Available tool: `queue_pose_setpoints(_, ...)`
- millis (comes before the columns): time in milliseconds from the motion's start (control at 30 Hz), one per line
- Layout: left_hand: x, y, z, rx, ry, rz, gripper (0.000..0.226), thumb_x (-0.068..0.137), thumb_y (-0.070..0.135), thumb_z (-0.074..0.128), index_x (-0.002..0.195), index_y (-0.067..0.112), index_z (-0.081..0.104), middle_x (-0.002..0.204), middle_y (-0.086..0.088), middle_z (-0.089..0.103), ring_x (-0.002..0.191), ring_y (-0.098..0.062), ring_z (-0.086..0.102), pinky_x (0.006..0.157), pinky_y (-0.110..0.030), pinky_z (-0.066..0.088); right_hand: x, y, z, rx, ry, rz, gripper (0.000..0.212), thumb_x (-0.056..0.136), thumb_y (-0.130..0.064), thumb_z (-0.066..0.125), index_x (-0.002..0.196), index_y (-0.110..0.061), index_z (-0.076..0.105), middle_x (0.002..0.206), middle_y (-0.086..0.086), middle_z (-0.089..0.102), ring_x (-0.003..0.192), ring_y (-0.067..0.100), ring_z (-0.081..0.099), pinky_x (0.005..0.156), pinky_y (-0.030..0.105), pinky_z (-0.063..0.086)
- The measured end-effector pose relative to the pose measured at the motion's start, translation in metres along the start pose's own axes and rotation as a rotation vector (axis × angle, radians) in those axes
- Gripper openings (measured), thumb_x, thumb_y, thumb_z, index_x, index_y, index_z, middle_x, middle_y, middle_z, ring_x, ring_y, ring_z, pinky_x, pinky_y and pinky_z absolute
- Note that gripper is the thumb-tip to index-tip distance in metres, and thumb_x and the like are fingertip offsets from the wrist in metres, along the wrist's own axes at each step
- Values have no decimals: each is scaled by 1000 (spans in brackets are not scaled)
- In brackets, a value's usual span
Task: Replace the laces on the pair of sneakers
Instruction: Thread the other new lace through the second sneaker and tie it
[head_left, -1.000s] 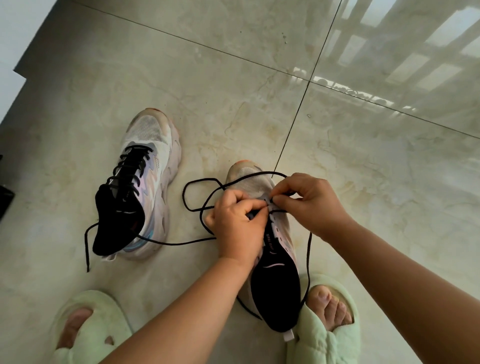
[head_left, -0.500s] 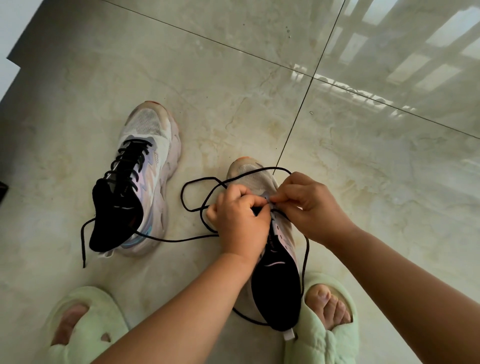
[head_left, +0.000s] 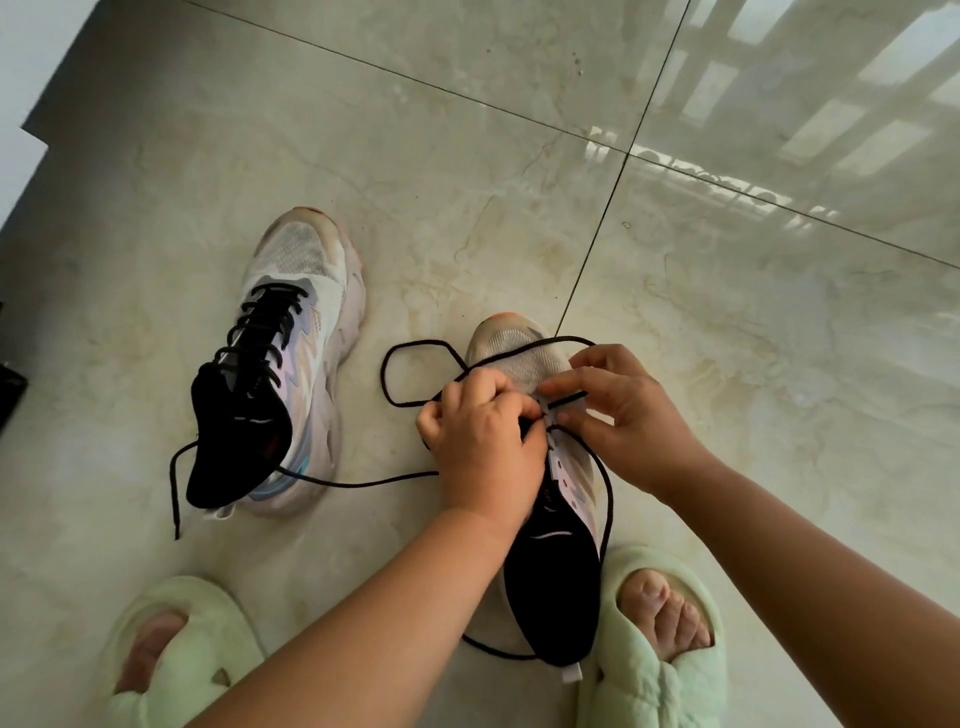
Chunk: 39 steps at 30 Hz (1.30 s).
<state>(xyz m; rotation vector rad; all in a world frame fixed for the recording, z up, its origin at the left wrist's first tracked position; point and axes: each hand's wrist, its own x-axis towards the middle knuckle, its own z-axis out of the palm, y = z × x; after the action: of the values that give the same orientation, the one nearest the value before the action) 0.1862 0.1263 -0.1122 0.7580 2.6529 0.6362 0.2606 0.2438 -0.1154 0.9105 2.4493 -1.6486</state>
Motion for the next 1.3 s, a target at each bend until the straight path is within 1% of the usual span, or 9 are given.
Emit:
queue_pose_setpoints(300,12,-4,-11,188,-98,167,7,75,17,66,71,12,65,91,-2,57,85,-24,55,83,-34,19,-4,0,15,-122,125,36,29,85,-9,61,105,-28,70,112,-3,43,106,16,48,89,31,44)
queue_pose_setpoints(500,1,-10,-53,43,63,139,11,71,10,70,67,17,62,92,4,55,86,-17,55,73,-25,13,-7,-8,21,-319,176,71,29,83,-23,61,110,-34,67,119,4,42,107,26,44,87,41,39)
queue_pose_setpoints(633,-2,-21,-81,-186,80,7,14,82,14,60,69,19,57,94,10,56,82,-6,53,82,-30,36,-9,-11,20,-365,154,46,27,83,-22,62,108,-31,68,121,5,44,108,27,42,86,36,33)
queue_pose_setpoints(767,2,-8,-83,-586,-179,-146,13,87,9,59,77,17,58,103,12,66,87,5,58,74,-5,40,-12,-18,11,-123,271,-119,25,78,-6,58,95,-17,74,101,-2,52,98,17,50,89,31,42)
queue_pose_setpoints(833,6,-3,-79,-676,-205,-132,12,87,11,61,79,21,62,91,9,69,80,-1,59,72,-9,44,-11,-27,10,-51,210,-151,20,78,-10,62,93,-16,74,96,-4,54,92,9,51,83,15,39)
queue_pose_setpoints(933,3,-3,-71,-687,-198,-137,13,83,13,66,85,26,65,83,4,64,71,2,53,67,-10,43,-7,-34,9,-85,83,-185,2,79,-9,72,78,-8,72,88,-1,57,74,6,51,69,17,39)
queue_pose_setpoints(1067,-11,-2,-47,-236,-270,-125,31,67,39,75,93,30,62,99,15,41,94,-4,47,89,-23,38,-8,-38,4,87,96,-83,15,81,-8,69,66,-12,66,63,-8,58,55,1,50,55,9,36)
queue_pose_setpoints(1133,-13,6,-39,-106,-189,-100,33,65,49,74,87,25,68,93,9,40,93,-14,47,84,-33,38,-10,-43,2,90,94,-111,17,81,-10,69,65,-9,66,59,-2,61,54,4,52,53,11,37)
queue_pose_setpoints(1300,-3,8,-35,-313,-17,-50,13,71,23,78,79,16,70,84,5,48,78,-23,54,75,-45,47,-8,-49,-6,-26,107,-220,7,78,-16,72,73,-12,74,68,-3,62,72,7,52,65,16,40)
